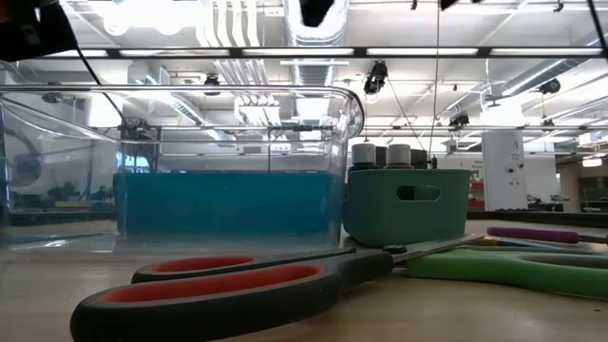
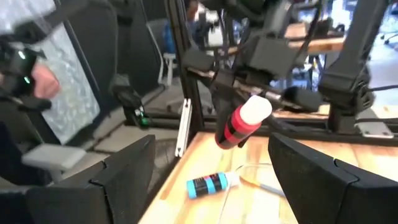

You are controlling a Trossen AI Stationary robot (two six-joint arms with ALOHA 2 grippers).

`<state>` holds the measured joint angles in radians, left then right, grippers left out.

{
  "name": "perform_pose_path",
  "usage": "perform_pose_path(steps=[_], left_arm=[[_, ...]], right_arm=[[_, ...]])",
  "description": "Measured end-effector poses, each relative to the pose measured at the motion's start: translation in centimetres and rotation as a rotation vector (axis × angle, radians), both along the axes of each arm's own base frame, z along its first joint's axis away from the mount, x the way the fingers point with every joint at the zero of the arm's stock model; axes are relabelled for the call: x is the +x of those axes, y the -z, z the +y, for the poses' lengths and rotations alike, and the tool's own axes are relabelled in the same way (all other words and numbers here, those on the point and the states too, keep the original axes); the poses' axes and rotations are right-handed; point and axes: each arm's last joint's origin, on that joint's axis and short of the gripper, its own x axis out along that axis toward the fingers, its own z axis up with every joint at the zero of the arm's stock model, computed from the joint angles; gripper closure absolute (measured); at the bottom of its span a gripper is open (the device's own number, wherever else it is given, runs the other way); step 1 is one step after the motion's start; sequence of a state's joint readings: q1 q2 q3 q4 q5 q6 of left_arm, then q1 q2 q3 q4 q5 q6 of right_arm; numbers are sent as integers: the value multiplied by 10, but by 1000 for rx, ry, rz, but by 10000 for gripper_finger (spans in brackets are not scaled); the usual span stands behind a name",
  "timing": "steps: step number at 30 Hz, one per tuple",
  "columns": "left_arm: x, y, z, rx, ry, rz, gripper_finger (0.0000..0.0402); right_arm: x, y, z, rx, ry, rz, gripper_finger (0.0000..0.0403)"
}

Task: Pick & Place Paint Supplies
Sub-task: Put the red paint bottle into the green bin

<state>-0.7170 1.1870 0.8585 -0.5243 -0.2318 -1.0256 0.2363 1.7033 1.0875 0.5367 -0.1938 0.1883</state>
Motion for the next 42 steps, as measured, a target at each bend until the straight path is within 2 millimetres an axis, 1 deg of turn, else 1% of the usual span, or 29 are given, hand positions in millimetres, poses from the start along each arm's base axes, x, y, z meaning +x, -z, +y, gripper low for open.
perform_pose_path(steps=[4, 8, 12, 18, 24, 31, 34, 39, 42], left_arm=[[1, 0, 2, 63, 21, -31, 271], [2, 0, 3, 141, 29, -73, 271], [4, -2, 5, 235, 37, -124, 271], [7, -5, 6, 358, 61, -198, 271], [12, -8, 11, 398, 60, -225, 271], [18, -10, 16, 438, 66, -249, 271], [20, -11, 17, 451, 72, -263, 271], [23, -13, 19, 460, 73, -284, 271], [23, -13, 19, 463, 76, -293, 271]], right_arm=[[25, -1, 5, -3, -27, 12, 94], [38, -5, 5, 19, -22, 6, 94], [44, -12, 2, 47, 8, -4, 94], [47, -11, -5, 52, 105, -16, 94], [52, -8, -17, 72, 156, -14, 94], [51, -10, -16, 62, 151, -34, 94], [54, -6, -17, 64, 156, -35, 94], [67, 7, -17, 76, 138, -14, 94], [79, 9, -16, 87, 107, -20, 94]])
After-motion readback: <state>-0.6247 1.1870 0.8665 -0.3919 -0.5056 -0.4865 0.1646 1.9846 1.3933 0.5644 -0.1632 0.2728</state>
